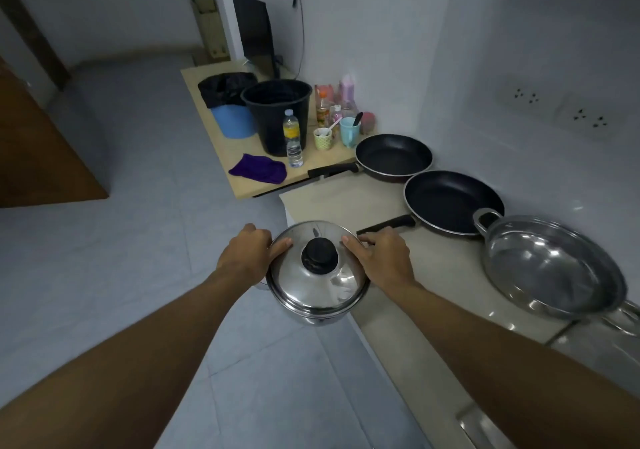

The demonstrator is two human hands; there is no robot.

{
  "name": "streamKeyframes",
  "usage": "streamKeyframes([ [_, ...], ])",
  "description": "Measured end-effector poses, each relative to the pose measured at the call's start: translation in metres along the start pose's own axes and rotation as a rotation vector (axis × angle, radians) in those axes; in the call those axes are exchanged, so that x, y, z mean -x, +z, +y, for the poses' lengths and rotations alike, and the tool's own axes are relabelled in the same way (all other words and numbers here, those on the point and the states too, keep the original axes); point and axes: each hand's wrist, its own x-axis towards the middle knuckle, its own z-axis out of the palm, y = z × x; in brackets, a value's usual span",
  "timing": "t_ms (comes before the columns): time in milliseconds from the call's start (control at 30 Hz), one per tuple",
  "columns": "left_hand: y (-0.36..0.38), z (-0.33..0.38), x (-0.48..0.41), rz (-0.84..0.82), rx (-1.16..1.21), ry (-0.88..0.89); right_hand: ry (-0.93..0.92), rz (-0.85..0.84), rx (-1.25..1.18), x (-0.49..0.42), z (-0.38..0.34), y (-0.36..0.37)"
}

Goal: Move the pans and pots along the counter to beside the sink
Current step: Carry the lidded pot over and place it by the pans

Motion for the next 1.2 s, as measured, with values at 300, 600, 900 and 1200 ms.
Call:
streamKeyframes([
  [300,0.008,-0.011,-0.114,-0.017,0.010,0.064,0.079,0.010,-0.014,-0.091,0.004,0.028],
  [600,0.022,-0.010,-0.253,-0.137,0.030,0.254,0.239,0.158,-0.002,-0.161,0.015,0.059],
  [900,0.035,0.002,-0.350,-0.295,0.057,0.542,0.473,0.266,0.078,-0.199,0.013,0.076],
  [1200,0.079,0.038,-0.406,-0.416,0.017,0.633,0.587,0.349,0.149,-0.220,0.036,0.072],
])
